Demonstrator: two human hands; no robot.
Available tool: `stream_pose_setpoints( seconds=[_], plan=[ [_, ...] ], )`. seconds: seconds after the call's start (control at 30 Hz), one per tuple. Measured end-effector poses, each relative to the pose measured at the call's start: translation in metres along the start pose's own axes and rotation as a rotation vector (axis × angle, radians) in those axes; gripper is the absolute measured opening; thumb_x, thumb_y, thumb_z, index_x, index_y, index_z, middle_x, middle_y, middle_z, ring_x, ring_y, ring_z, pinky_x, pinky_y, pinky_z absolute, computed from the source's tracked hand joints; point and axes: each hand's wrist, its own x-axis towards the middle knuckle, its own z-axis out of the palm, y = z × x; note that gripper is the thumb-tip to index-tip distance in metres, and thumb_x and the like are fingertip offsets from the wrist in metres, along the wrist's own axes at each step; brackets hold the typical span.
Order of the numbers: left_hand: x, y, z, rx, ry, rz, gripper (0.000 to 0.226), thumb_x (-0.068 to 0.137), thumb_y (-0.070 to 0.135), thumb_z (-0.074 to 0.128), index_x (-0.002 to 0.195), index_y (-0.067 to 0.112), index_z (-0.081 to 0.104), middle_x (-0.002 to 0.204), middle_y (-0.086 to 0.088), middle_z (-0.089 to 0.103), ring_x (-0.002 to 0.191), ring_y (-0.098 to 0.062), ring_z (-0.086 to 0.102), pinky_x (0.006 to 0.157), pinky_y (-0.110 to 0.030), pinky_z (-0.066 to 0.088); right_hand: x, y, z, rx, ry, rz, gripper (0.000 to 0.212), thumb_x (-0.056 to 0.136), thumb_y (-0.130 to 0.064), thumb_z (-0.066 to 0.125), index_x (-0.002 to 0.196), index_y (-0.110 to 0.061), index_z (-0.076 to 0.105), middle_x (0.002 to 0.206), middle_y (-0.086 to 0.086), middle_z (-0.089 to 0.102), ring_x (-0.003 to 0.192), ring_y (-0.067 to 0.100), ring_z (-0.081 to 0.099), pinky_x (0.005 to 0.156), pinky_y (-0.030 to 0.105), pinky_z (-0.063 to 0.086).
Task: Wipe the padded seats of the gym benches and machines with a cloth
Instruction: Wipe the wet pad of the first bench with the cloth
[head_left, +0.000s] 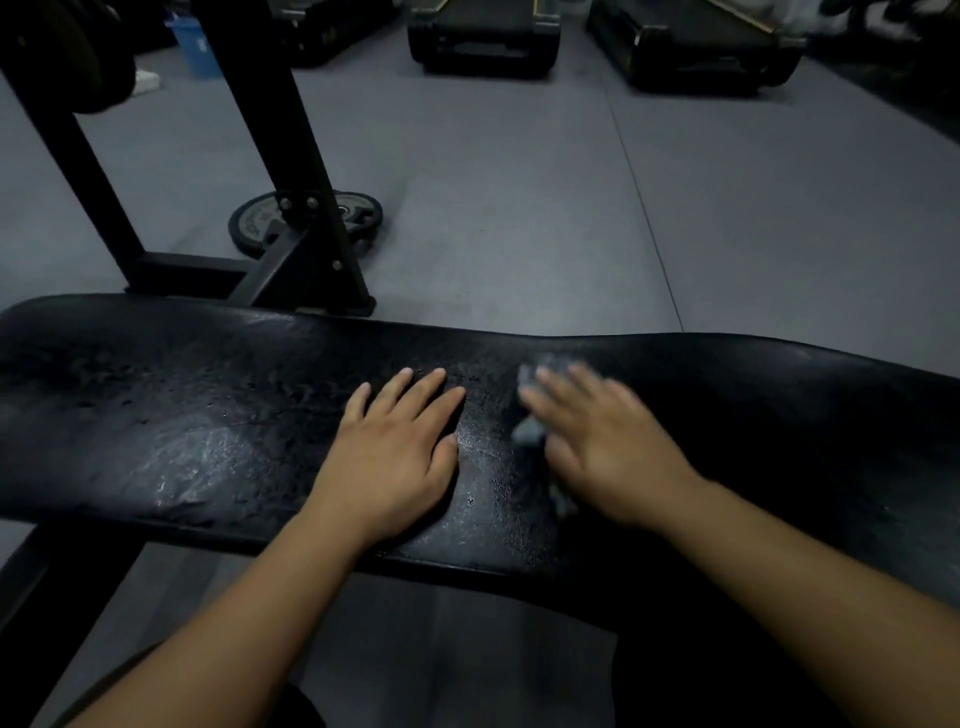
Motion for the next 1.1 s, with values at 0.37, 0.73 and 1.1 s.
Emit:
stream_pose_setpoints(
  seconds=[0.37, 0.73, 1.1],
  plan=[
    [0.0, 0.002, -0.002, -0.046, 0.05, -0.053, 0.067, 0.089, 0.049, 0.015, 0.148, 0.031, 0.04, 0.159, 0.014, 0.031, 0.149, -0.01, 0.019, 0.122, -0.046, 0.015, -0.009, -0.011, 0.004, 0.026, 0.021, -0.15, 0.066, 0.087, -0.043, 0.031, 0.148, -0.026, 0.046, 0.158, 0.002, 0.039, 0.147, 0.027, 0.033, 0.114, 0.047, 0.029],
    [-0.004, -0.006, -0.008, -0.112, 0.071, -0.028, 0.058, 0.089, 0.039, 0.03, 0.14, 0.024, 0.053, 0.151, 0.005, 0.046, 0.142, -0.016, 0.037, 0.12, -0.038, 0.024, -0.023, -0.05, 0.01, -0.044, -0.03, -0.263, 0.065, 0.085, -0.04, 0.037, 0.147, -0.025, 0.047, 0.156, 0.003, 0.042, 0.145, 0.028, 0.037, 0.114, 0.047, 0.031],
    [-0.02, -0.02, -0.009, -0.262, 0.137, -0.052, 0.045, 0.091, 0.023, 0.046, 0.133, 0.021, 0.061, 0.144, 0.006, 0.052, 0.135, -0.015, 0.043, 0.112, -0.031, 0.034, -0.042, -0.092, 0.015, -0.016, -0.008, -0.259, 0.067, 0.079, -0.042, 0.04, 0.142, -0.023, 0.054, 0.153, 0.004, 0.047, 0.141, 0.03, 0.043, 0.114, 0.05, 0.036]
  ],
)
